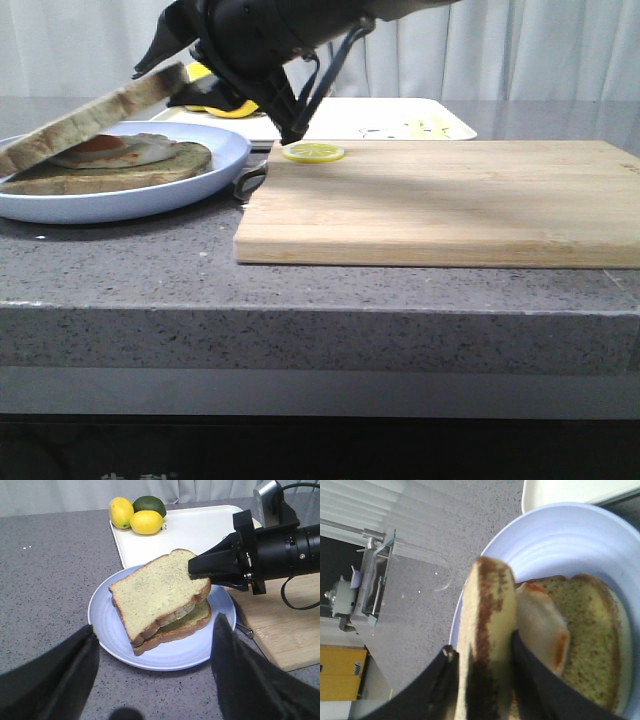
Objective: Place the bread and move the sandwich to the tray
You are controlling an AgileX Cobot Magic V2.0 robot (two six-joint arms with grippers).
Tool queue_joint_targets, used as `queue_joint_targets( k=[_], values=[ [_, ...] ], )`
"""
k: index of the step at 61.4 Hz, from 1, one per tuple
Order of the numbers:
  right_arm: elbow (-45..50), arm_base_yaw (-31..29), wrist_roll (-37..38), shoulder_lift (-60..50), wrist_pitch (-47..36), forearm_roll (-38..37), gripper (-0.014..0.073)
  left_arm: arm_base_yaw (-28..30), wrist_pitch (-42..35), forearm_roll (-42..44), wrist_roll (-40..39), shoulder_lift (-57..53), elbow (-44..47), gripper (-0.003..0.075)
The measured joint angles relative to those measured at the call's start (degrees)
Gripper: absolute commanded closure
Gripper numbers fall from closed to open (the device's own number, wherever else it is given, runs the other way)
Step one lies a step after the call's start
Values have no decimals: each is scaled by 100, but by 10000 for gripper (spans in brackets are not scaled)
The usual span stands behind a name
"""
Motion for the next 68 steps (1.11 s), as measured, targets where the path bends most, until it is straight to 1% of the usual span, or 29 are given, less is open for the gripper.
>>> queue_joint_targets(
  k=[3,5,20,24,33,38,45,51,60,68],
  values=[
    [0,-78,0,0,105,-215,142,0,0,0,0,0,0,246],
    [0,-133,0,0,209,-334,139,0,0,0,0,0,0,246],
    [11,-737,10,-370,984,-1387,140,0,0,0,0,0,0,246],
    [11,-921,50,-607,1237,-1790,160,0,0,0,0,0,0,246],
    [11,-1245,385,-1234,1724,-3093,237,0,0,0,0,0,0,246],
    [11,-1359,716,-1663,1998,-4171,271,0,0,0,0,0,0,246],
    [11,-1369,1186,-2312,2326,-5646,276,0,0,0,0,0,0,246],
    [48,-1369,1538,-2961,2542,-6646,276,0,0,0,0,0,0,246],
    [374,-1369,1717,-3922,2651,-7567,276,0,0,0,0,0,0,246],
    [928,-1369,1839,-4735,2681,-8005,276,0,0,0,0,0,0,246]
  ],
)
